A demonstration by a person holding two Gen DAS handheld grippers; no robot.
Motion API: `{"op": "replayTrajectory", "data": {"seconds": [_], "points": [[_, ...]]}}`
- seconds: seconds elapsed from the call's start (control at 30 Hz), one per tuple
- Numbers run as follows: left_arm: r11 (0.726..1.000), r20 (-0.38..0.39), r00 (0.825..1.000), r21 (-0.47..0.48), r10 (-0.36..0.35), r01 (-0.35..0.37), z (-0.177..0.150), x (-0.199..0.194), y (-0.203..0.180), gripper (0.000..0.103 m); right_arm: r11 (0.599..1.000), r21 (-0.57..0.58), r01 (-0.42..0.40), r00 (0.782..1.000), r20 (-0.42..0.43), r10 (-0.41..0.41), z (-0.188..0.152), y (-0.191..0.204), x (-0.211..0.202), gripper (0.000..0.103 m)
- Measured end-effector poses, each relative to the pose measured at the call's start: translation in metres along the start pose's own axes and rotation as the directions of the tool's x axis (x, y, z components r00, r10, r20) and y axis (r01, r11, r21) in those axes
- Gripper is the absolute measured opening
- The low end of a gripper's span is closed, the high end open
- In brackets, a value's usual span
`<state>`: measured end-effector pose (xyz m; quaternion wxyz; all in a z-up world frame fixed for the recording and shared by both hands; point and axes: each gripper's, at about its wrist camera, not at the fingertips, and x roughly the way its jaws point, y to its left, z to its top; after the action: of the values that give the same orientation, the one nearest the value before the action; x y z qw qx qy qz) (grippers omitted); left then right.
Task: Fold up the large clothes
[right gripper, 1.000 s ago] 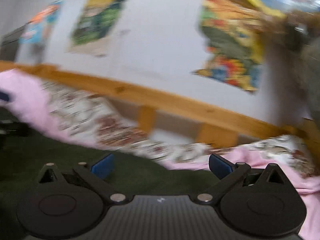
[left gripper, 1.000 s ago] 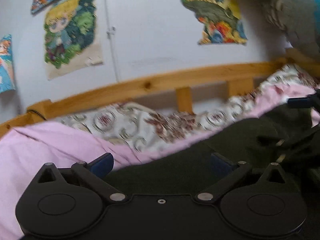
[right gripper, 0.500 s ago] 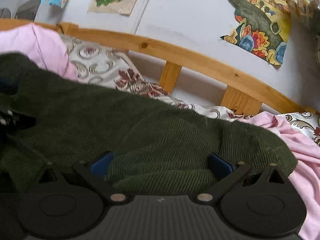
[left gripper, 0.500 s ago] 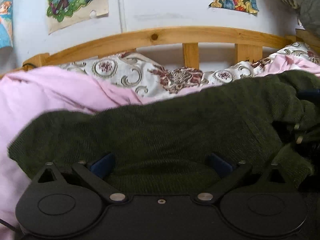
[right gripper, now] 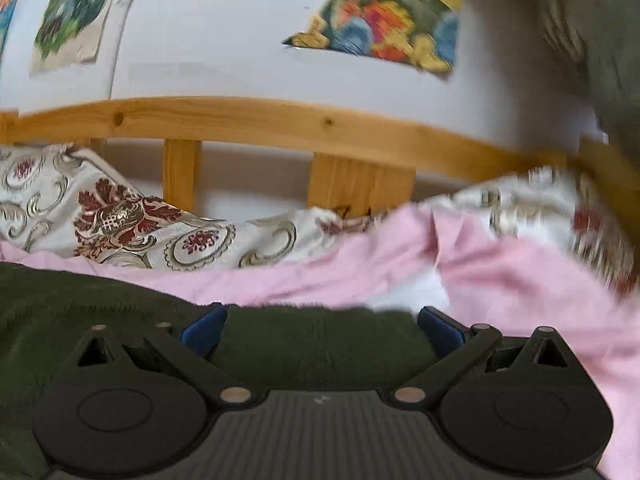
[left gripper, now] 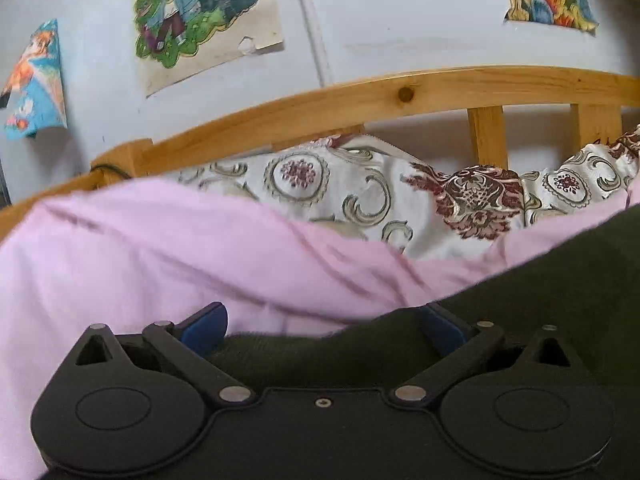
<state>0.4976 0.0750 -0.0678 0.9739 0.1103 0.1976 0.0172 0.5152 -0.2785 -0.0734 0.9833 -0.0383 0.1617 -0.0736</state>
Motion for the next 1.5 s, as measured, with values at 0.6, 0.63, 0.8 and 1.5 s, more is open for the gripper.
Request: {"op": "replayTrajectory", "data": {"seconds": [0.6,0.63,0.8,1.5], "points": [[0.972,0.008,0.972,-0.033,-0.234,0.235,0.003,-0.079,-0.03,0.102,0.955,-0.244,-0.169,0.978,0.081,0.193,-0.01,0.081,-0.079,0.103],[0.976,-0.019,0.976,0.012,-0.219,0.219,-0.004,-0.076,-0.039,0.102,0.954,-0.256,-0.159,0.983,0.047,0.176,-0.02,0.086,-0.073,0.103],[0.974,-0.059,0.972,-0.003,-0.226,0.227,-0.028,-0.056,-0.04,0.102,0.957,-0.229,-0.176,0.983,0.013,0.184,-0.036,0.084,-0.059,0.103],[0.954,-0.18,0.937,-0.043,-0.299,0.296,-0.026,-0.207,0.011,0.102,0.905,-0.262,-0.336,0.942,-0.107,0.319,-0.012,0.015,-0.258,0.103]]}}
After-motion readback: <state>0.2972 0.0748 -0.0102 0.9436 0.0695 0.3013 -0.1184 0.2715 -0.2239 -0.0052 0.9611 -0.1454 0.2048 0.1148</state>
